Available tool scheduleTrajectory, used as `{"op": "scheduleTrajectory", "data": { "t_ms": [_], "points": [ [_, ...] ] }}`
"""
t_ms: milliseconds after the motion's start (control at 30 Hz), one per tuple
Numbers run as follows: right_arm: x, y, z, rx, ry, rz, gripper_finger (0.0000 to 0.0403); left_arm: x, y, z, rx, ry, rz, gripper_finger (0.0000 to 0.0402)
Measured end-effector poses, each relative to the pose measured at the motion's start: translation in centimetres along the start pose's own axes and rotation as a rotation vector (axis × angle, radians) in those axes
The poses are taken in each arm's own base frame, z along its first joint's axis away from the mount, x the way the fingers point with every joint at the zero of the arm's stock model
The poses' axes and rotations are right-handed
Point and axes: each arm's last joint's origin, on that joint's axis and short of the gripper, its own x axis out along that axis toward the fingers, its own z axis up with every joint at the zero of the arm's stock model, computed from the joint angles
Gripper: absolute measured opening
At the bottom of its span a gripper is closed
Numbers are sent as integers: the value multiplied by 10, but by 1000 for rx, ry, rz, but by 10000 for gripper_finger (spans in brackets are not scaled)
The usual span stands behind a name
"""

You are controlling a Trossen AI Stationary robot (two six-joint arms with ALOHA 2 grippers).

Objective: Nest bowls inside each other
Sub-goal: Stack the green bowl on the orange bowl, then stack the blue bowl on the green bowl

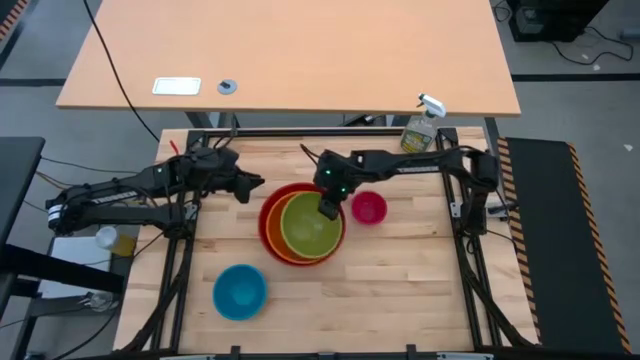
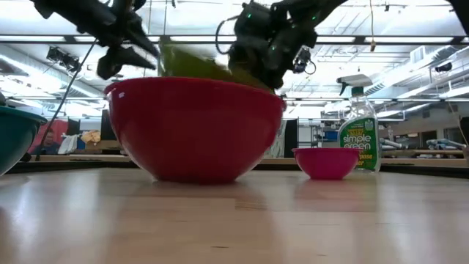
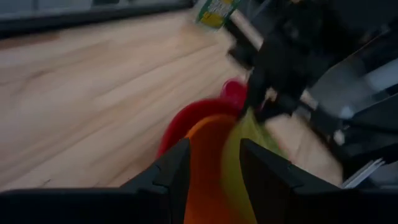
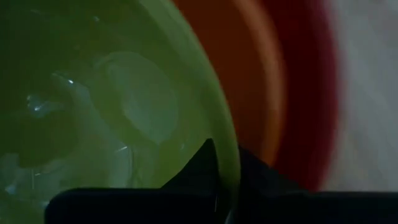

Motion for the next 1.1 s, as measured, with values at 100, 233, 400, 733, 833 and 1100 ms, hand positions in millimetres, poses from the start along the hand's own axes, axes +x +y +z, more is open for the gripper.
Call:
{"op": "scheduleTrajectory", "data": {
  "t_ms": [100, 233, 400, 733, 833, 1100],
  "points": [
    [1, -5, 5, -53, -11, -7, 65, -3, 3, -7, 31, 54, 43, 142],
    [-6, -10, 11, -79, -60, -2, 125, -8, 7, -16, 47, 129, 91, 142],
    [-19, -16, 17, -62, -105, 8, 185, -11, 7, -16, 51, 124, 85, 142],
    [-91, -26, 9, -30, -151, -130, 190, -16, 5, -15, 47, 101, 35, 142],
    [-106, -37, -4, -70, -44, -220, 189, -16, 5, -15, 41, 103, 37, 142],
    [-94, -73, -47, -31, 252, -220, 202, -15, 6, -15, 5, 91, 65, 148]
  ]
}}
